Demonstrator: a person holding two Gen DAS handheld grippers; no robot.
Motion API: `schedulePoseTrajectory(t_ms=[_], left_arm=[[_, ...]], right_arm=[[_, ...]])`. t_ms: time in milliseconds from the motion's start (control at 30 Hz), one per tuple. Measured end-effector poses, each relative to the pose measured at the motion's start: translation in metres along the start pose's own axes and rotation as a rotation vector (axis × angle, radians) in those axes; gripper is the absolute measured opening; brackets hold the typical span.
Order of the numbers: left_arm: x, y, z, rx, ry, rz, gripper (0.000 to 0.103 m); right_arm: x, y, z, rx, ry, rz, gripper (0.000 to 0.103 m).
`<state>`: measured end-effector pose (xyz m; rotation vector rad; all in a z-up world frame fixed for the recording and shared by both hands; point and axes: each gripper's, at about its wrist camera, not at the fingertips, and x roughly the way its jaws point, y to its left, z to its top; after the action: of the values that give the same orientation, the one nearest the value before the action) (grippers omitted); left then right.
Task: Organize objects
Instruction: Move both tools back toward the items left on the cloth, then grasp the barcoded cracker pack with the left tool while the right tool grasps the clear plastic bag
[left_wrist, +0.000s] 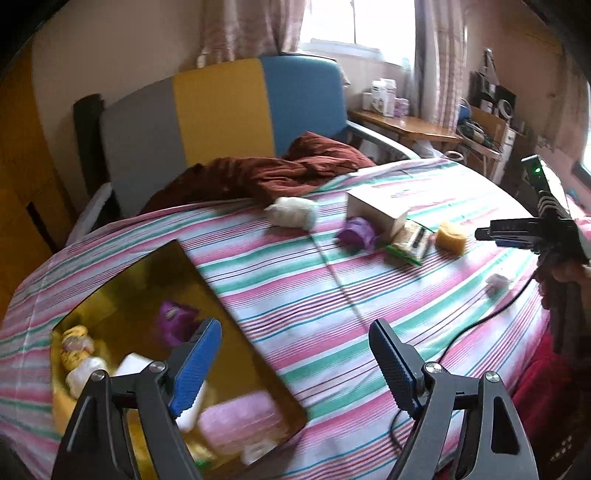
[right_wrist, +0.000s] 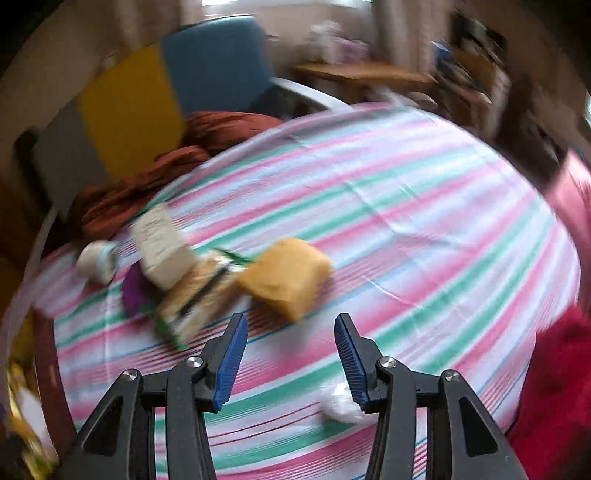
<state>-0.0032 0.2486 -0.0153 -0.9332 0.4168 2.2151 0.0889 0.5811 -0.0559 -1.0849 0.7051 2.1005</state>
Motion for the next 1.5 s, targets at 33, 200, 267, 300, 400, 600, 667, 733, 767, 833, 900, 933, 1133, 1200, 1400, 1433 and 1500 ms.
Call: schedulePoseTrajectory(t_ms=[33, 200, 267, 300, 400, 600, 667, 733, 767, 833, 900, 933, 1133, 1200, 1400, 1433, 1500], left_arm=[[0.006, -0.005, 0.004, -0.002, 0.011, -0.020, 0.083], [0.034, -0.036, 0.022, 0.046, 0.034, -0.061, 0.083], [0.048, -0.051, 0.031, 0.073, 0.050, -0.081, 0.082], [0.056, -0.059, 0.035, 0.083, 0.059, -0.095, 0.082], [0.074, -0.077, 0.044, 0.109, 0.079, -0.128, 0.081], [0.115, -0.103, 0.061, 0.149, 0.118, -0.163, 0.080], [0.125, -0.107, 0.065, 0.158, 0.120, -0.173, 0.079], [0.138, -0.114, 0.070, 0.171, 0.122, -0.170, 0.079], [0.144, -0.117, 0.072, 0.178, 0.123, -0.175, 0.079], [0.155, -0.124, 0.074, 0.194, 0.132, -0.183, 0.079], [0.168, -0.131, 0.075, 0.216, 0.138, -0.190, 0.079], [0.172, -0.134, 0.075, 0.226, 0.136, -0.189, 0.079], [0.200, -0.147, 0.082, 0.253, 0.147, -0.192, 0.080], [0.211, -0.150, 0.082, 0.253, 0.177, -0.203, 0.078], [0.206, -0.159, 0.073, 0.273, 0.212, -0.244, 0.047], [0.202, -0.159, 0.068, 0.277, 0.212, -0.249, 0.046], [0.192, -0.156, 0.060, 0.264, 0.220, -0.256, 0.046]], right_arm=[[-0.001, -0.008, 0.002, 0.038, -0.004, 0.005, 0.049], [-0.008, -0.039, 0.006, 0.197, -0.033, 0.050, 0.051], [-0.007, -0.048, 0.007, 0.239, -0.027, 0.083, 0.051], [-0.007, -0.050, 0.007, 0.251, -0.028, 0.092, 0.051], [-0.013, -0.059, 0.007, 0.294, -0.053, 0.124, 0.051], [-0.003, -0.063, 0.008, 0.334, -0.012, 0.183, 0.056], [-0.001, -0.060, 0.009, 0.329, -0.002, 0.204, 0.056], [0.000, -0.059, 0.010, 0.318, 0.005, 0.214, 0.056], [0.001, -0.057, 0.009, 0.314, 0.009, 0.219, 0.056], [0.002, -0.056, 0.008, 0.303, 0.021, 0.230, 0.057], [0.003, -0.051, 0.008, 0.289, 0.030, 0.239, 0.057], [0.003, -0.050, 0.008, 0.282, 0.032, 0.241, 0.057], [0.008, -0.046, 0.008, 0.264, 0.051, 0.253, 0.057], [0.009, -0.045, 0.009, 0.258, 0.053, 0.252, 0.057], [0.009, -0.054, 0.010, 0.279, 0.044, 0.236, 0.057], [0.008, -0.056, 0.010, 0.286, 0.042, 0.234, 0.057], [0.009, -0.057, 0.010, 0.292, 0.044, 0.230, 0.057]])
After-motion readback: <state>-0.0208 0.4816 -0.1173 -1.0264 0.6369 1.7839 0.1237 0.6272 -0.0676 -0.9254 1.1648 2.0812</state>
